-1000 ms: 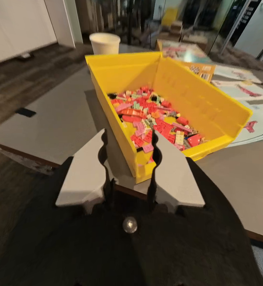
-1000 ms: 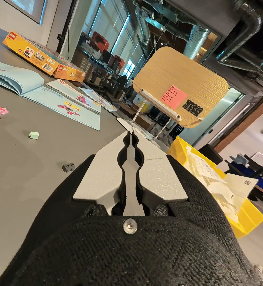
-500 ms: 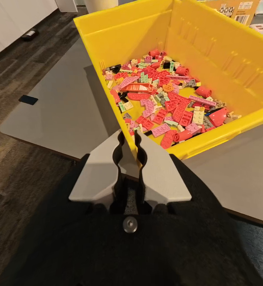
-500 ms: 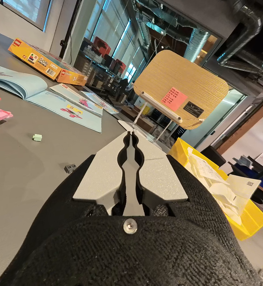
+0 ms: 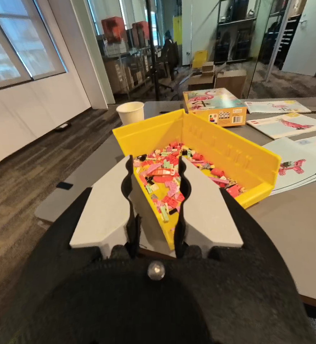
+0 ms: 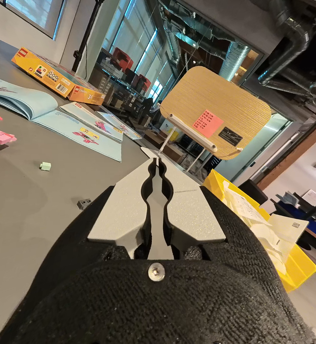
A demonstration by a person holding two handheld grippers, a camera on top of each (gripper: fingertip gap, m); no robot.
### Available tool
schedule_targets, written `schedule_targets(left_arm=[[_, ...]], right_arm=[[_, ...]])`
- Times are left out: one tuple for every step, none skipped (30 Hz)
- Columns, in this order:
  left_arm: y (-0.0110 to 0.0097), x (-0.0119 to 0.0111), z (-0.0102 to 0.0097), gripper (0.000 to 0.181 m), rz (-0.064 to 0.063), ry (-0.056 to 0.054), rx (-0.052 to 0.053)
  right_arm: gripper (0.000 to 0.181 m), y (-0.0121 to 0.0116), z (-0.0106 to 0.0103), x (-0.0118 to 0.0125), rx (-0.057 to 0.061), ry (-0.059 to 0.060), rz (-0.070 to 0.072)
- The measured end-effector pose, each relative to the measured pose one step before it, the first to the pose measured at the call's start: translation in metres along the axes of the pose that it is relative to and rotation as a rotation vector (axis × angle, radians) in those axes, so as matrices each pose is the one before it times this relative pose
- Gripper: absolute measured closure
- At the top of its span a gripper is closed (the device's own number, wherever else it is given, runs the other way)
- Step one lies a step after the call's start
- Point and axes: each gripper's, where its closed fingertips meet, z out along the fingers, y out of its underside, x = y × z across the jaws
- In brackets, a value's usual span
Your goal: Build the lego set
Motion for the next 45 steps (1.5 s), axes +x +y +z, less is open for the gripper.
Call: schedule_targets(left_arm=[[-0.00676,0.00274,0.00185,0.134,0.0199,0.0108,-0.0037],[-0.00623,0.00326,0.00296,0.134,0.0174,0.0137,-0.0057],[-0.00606,0.00456,0.00389,0.134,0.0138,0.0235,-0.0052],[-0.00517,0.00590,0.00505,0.135,0.0098,0.0343,-0.0082],[-0.00391,0.00550,0.00614,0.136,0.0038,0.0365,-0.0142],[-0.00316,0.00404,0.00702,0.136,-0.0014,0.0309,-0.0167],[-0.00241,0.00451,0.00767,0.137,-0.0002,0.0382,-0.0191],[-0.00076,0.00642,0.00842,0.139,0.0003,0.0542,-0.0305],[0.00155,0.00642,0.00887,0.140,-0.0023,0.0581,-0.0461],[0.00348,0.00465,0.00908,0.139,-0.0026,0.0493,-0.0602],[0.00390,0.00129,0.00885,0.139,-0.0012,0.0287,-0.0601],[0.00409,-0.00145,0.00836,0.138,0.0049,0.0118,-0.0580],[0.00556,-0.00185,0.00793,0.138,0.0149,0.0106,-0.0640],[0.00744,-0.00050,0.00740,0.143,0.0174,0.0190,-0.0728],[0.00871,0.00029,0.00723,0.149,0.0085,0.0232,-0.0772],[0.00685,-0.00171,0.00676,0.149,-0.0038,0.0076,-0.0582],[0.00480,-0.00166,0.00605,0.149,-0.0011,0.0040,-0.0365],[0.00315,-0.00133,0.00539,0.149,0.0021,0.0044,-0.0224],[0.00283,-0.00175,0.00499,0.150,0.0018,0.0011,-0.0193],[0.00226,-0.00304,0.00438,0.151,0.0021,-0.0055,-0.0169],[0.00178,-0.00444,0.00376,0.152,0.0002,-0.0105,-0.0169],[0.00162,-0.00465,0.00325,0.154,-0.0008,-0.0083,-0.0196],[0.00168,-0.00481,0.00288,0.155,-0.0051,-0.0059,-0.0243],[0.00219,-0.00529,0.00290,0.155,-0.0120,-0.0056,-0.0294],[0.00240,-0.00451,0.00305,0.155,-0.0143,0.0011,-0.0331],[0.00313,-0.00299,0.00358,0.156,-0.0188,0.0105,-0.0394],[0.00404,-0.00062,0.00399,0.156,-0.0197,0.0224,-0.0463],[0.00422,0.00174,0.00445,0.156,-0.0136,0.0327,-0.0479],[0.00262,0.00367,0.00463,0.159,0.0019,0.0416,-0.0385],[0.00088,0.00483,0.00459,0.164,0.0131,0.0453,-0.0252],[-0.00024,0.00543,0.00419,0.168,0.0158,0.0446,-0.0159],[-0.00068,0.00320,0.00387,0.170,0.0032,0.0283,-0.0101],[-0.00072,-0.00023,0.00348,0.168,-0.0072,0.0037,-0.0093],[-0.00066,-0.00416,0.00309,0.164,-0.0083,-0.0223,-0.0110],[0.00019,-0.00737,0.00293,0.158,-0.0100,-0.0438,-0.0171],[0.00163,-0.00850,0.00301,0.152,-0.0162,-0.0499,-0.0277],[0.00282,-0.00624,0.00350,0.147,-0.0212,-0.0340,-0.0357],[0.00385,-0.00257,0.00384,0.140,-0.0266,-0.0089,-0.0412],[0.00440,0.00043,0.00405,0.133,-0.0291,0.0113,-0.0421],[0.00431,0.00070,0.00383,0.129,-0.0278,0.0131,-0.0380],[0.00325,0.00014,0.00334,0.128,-0.0135,0.0074,-0.0290],[0.00208,-0.00202,0.00267,0.129,-0.0065,-0.0070,-0.0167],[0.00255,-0.00391,0.00257,0.131,-0.0098,-0.0187,-0.0188],[0.00254,-0.00204,0.00246,0.133,-0.0072,-0.0062,-0.0183],[0.00174,0.00088,0.00236,0.137,-0.0038,0.0131,-0.0127]], right_arm=[[0.181,0.00019,0.00006,0.00024,-0.0011,0.0007,-0.0018],[0.181,0.00046,0.00004,0.00041,-0.0016,0.0014,-0.0009],[0.181,0.00068,0.00006,0.00066,-0.0029,0.0026,0.0004],[0.181,0.00099,0.00022,0.00085,-0.0042,0.0034,0.0013],[0.181,0.00107,0.00016,0.00100,-0.0048,0.0036,0.0020],[0.181,0.00126,0.00013,0.00112,-0.0059,0.0034,0.0034],[0.181,0.00108,0.00005,0.00111,-0.0059,0.0042,0.0015],[0.181,0.00104,-0.00005,0.00137,-0.0072,0.0060,-0.0005],[0.181,0.00053,-0.00028,0.00125,-0.0066,0.0057,-0.0001],[0.181,-0.00035,-0.00025,0.00092,-0.0031,0.0031,0.0024],[0.181,-0.00090,-0.00014,0.00027,-0.0013,-0.0003,0.0062],[0.181,-0.00151,0.00034,-0.00046,0.0005,-0.0039,0.0085],[0.181,-0.00235,0.00095,-0.00115,0.0036,-0.0061,0.0087],[0.181,-0.00315,0.00162,-0.00208,0.0059,-0.0081,0.0081],[0.181,-0.00388,0.00260,-0.00328,0.0064,-0.0114,0.0079],[0.181,-0.00480,0.00324,-0.00461,0.0087,-0.0138,0.0085],[0.181,-0.00574,0.00377,-0.00606,0.0128,-0.0169,0.0102],[0.181,-0.00658,0.00405,-0.00795,0.0167,-0.0222,0.0128],[0.181,-0.00673,0.00443,-0.01008,0.0191,-0.0284,0.0153],[0.181,-0.00619,0.00478,-0.01211,0.0188,-0.0353,0.0163],[0.181,-0.00512,0.00500,-0.01367,0.0172,-0.0396,0.0148],[0.181,-0.00360,0.00523,-0.01413,0.0146,-0.0404,0.0109],[0.181,-0.00176,0.00523,-0.01390,0.0102,-0.0385,0.0054],[0.181,0.00016,0.00530,-0.01296,0.0049,-0.0352,-0.0012],[0.181,0.00128,0.00503,-0.01174,-0.0021,-0.0345,-0.0083],[0.181,0.00101,0.00429,-0.00958,-0.0075,-0.0316,-0.0181],[0.181,-0.00114,0.00245,-0.00585,-0.0011,-0.0173,-0.0284],[0.181,-0.00233,0.00076,-0.00342,0.0094,-0.0078,-0.0292],[0.181,-0.00088,0.00006,-0.00312,0.0062,-0.0107,-0.0159],[0.181,0.00117,0.00002,-0.00323,-0.0033,-0.0153,0.0022],[0.181,0.00179,-0.00032,-0.00316,-0.0054,-0.0173,0.0122],[0.180,0.00107,-0.00076,-0.00226,-0.0020,-0.0133,0.0104],[0.181,0.00040,-0.00106,-0.00117,0.0015,-0.0068,0.0042],[0.181,0.00035,-0.00079,-0.00052,0.0011,-0.0034,0.0017],[0.181,0.00092,-0.00043,0.00025,-0.0022,-0.0012,0.0029],[0.181,0.00104,-0.00016,0.00088,-0.0033,0.0018,0.0044],[0.181,0.00095,-0.00012,0.00144,-0.0021,0.0044,0.0059],[0.181,0.00073,-0.00029,0.00192,-0.0011,0.0054,0.0078],[0.181,0.00065,-0.00030,0.00192,-0.0002,0.0053,0.0092],[0.181,0.00055,-0.00030,0.00202,0.0006,0.0049,0.0104],[0.181,0.00040,-0.00041,0.00193,0.0013,0.0039,0.0122],[0.181,0.00019,-0.00041,0.00167,0.0026,0.0025,0.0134],[0.181,-0.00016,-0.00033,0.00153,0.0040,0.0015,0.0129],[0.181,-0.00031,-0.00015,0.00110,0.0037,0.0009,0.0104],[0.181,-0.00001,-0.00005,0.00073,0.0019,0.0003,0.0068]])
